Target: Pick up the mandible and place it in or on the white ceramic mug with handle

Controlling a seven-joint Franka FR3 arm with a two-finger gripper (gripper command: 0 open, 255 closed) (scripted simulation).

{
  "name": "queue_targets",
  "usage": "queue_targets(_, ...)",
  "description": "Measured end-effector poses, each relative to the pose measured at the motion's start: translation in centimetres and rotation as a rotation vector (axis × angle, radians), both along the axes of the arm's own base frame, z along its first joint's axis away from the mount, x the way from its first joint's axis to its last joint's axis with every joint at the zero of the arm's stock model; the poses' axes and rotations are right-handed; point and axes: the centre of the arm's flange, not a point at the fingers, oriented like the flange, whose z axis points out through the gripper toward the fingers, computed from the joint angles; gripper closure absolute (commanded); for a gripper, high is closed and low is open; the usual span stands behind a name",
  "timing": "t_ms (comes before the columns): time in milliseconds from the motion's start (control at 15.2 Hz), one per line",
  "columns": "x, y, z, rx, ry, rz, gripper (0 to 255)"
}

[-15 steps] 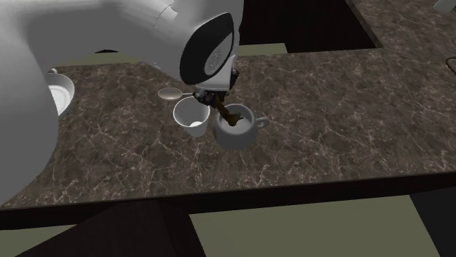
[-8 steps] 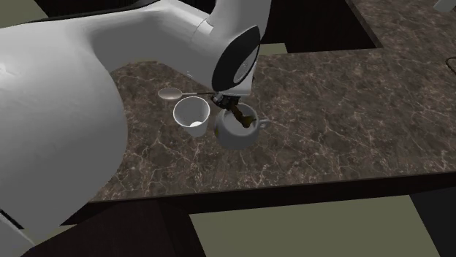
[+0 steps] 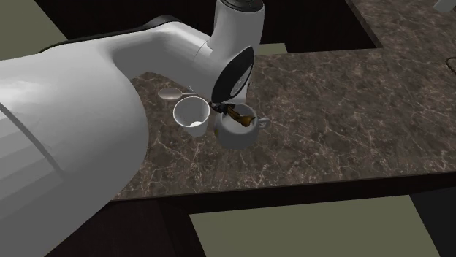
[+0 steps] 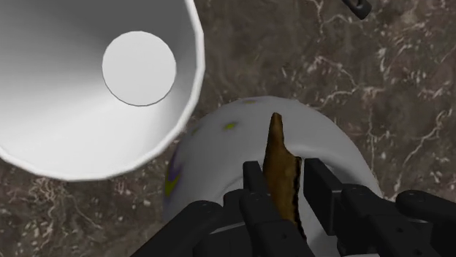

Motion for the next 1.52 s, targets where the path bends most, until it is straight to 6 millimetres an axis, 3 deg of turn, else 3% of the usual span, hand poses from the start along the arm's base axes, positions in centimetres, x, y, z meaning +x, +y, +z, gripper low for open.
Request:
queue_targets(462,-0.1,0.0,-0.7,-0.015,-0.01,0.007,255)
queue_targets(528,0.0,-0.1,-0.8,-0.015,-0.012,0.008,0)
queue_targets(726,0.4,-1.4,-1.4,-0.024,-0.006,-0.002,0)
queue_targets(924,0.4,-1.3,-1.5,-0.026,-0.004,-0.004,0)
queue_targets(1254,0.6,-1.5,2.8,-0.026,-0.005,-0.004,0)
queue_targets(1518,0.4,-1.5,3.4,-0.026,-0.004,-0.004,0)
